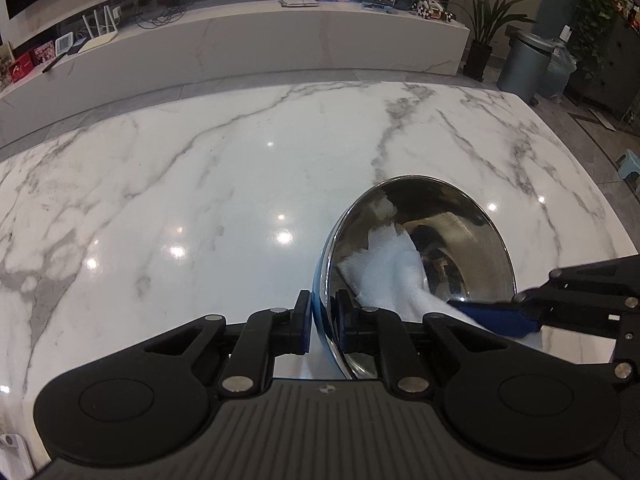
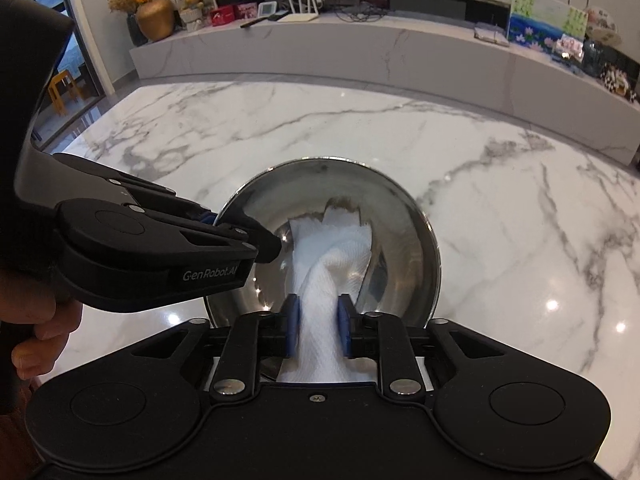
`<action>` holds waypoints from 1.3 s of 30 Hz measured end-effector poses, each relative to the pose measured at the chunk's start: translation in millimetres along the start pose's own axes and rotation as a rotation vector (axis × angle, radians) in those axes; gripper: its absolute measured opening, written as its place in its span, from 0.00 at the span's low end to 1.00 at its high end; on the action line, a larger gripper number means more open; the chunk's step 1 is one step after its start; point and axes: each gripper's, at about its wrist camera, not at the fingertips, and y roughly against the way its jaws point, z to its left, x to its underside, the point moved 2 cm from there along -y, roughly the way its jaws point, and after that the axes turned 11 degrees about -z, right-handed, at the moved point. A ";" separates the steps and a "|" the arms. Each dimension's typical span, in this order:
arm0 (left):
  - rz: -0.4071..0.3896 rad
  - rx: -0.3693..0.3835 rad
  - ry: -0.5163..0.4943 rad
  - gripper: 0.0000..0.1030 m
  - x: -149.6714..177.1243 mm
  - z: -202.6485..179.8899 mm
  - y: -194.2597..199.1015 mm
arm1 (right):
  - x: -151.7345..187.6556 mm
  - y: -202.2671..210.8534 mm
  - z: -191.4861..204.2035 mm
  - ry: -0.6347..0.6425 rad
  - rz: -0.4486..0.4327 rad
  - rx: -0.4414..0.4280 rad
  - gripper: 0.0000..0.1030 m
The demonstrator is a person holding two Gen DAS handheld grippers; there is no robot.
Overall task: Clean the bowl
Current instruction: 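Wipe the towel around the bowl interior with the right gripper while the left holds the rim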
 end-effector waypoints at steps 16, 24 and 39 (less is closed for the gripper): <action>0.057 0.008 0.005 0.16 8.0 -0.2 -1.5 | 5.7 -13.2 3.7 0.013 0.040 0.019 0.11; 0.065 0.021 -0.001 0.16 8.3 -0.1 -1.5 | 5.0 -15.0 5.9 0.048 0.050 0.025 0.10; 0.062 0.032 -0.028 0.15 8.1 -4.1 -0.8 | 6.5 -15.0 14.3 0.243 0.024 0.219 0.10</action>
